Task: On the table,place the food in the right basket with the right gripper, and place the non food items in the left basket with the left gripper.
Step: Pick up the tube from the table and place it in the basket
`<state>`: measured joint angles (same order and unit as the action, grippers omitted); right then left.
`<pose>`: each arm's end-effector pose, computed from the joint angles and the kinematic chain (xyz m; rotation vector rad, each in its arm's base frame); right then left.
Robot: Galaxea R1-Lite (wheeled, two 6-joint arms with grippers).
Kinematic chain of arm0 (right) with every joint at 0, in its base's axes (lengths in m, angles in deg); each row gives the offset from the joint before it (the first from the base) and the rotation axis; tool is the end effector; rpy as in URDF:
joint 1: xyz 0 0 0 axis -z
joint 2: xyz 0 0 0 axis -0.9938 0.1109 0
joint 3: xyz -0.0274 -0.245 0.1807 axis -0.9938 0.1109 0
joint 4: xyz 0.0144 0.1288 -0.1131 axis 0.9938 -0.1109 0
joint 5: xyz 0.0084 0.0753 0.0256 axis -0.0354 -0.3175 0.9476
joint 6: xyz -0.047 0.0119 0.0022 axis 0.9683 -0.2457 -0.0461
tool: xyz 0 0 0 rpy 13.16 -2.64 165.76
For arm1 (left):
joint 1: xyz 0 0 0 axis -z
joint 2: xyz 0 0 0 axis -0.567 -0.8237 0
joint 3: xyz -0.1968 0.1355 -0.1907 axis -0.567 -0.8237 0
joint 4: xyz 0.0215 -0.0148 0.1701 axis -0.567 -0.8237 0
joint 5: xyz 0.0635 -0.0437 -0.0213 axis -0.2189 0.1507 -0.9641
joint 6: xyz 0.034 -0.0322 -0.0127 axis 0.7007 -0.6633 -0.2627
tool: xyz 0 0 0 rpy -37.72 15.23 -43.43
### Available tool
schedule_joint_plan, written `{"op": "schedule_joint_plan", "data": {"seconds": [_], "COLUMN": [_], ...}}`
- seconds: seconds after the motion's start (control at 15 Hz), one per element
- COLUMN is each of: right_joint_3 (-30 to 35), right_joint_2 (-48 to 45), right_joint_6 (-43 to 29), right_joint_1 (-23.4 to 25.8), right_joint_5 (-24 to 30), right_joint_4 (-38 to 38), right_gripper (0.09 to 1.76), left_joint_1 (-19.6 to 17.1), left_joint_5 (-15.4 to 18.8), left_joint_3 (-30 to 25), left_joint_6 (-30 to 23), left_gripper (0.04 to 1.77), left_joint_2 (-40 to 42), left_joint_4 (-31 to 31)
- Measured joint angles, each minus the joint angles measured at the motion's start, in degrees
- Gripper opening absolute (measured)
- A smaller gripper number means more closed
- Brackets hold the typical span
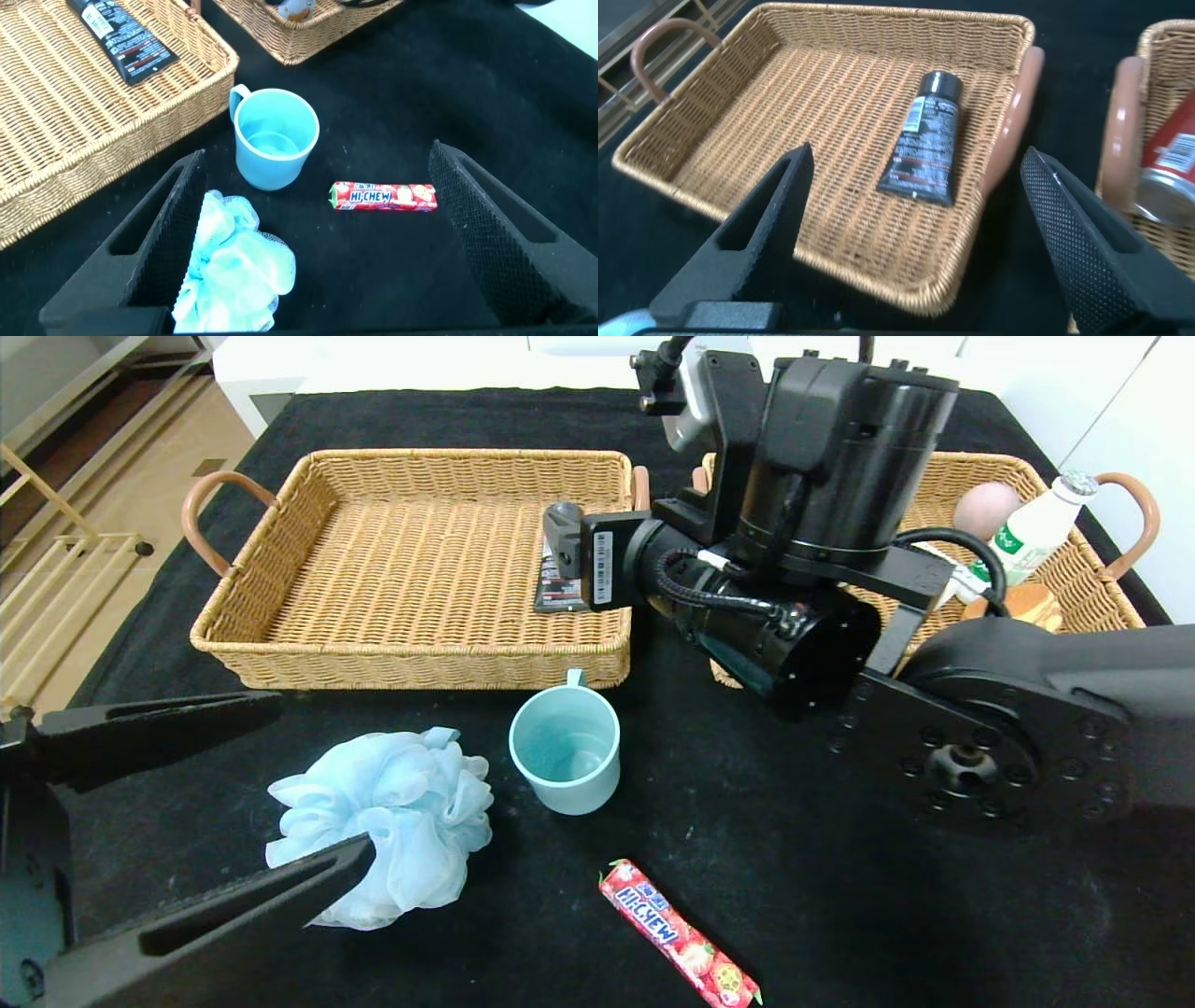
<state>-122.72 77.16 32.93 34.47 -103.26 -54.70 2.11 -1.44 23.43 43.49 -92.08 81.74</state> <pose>0.2857 0.3033 0.3145 0.0742 -0.1418 0.4789 0.0879 -0.0729 0.2781 0.1453 -0.0142 -0.7657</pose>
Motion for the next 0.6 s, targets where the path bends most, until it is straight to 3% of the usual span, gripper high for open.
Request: {"op": "schedule_joint_plan", "data": {"seconds": [0.6], "right_joint_3": [20.7], "right_joint_2": [-15.96], "right_joint_6": [-0.06], "right_joint_1": [1.01], "right_joint_5": [0.06], "right_joint_4": [-2.07], "right_gripper": [1.68], "left_joint_1": [0.0], "left_joint_5": [-0.16], "left_joint_3": [-0.12], "left_joint_6": [0.0], "left_gripper": [1.72], "left_joint_2": [-0.33], "left_joint_4": [-0.05]}}
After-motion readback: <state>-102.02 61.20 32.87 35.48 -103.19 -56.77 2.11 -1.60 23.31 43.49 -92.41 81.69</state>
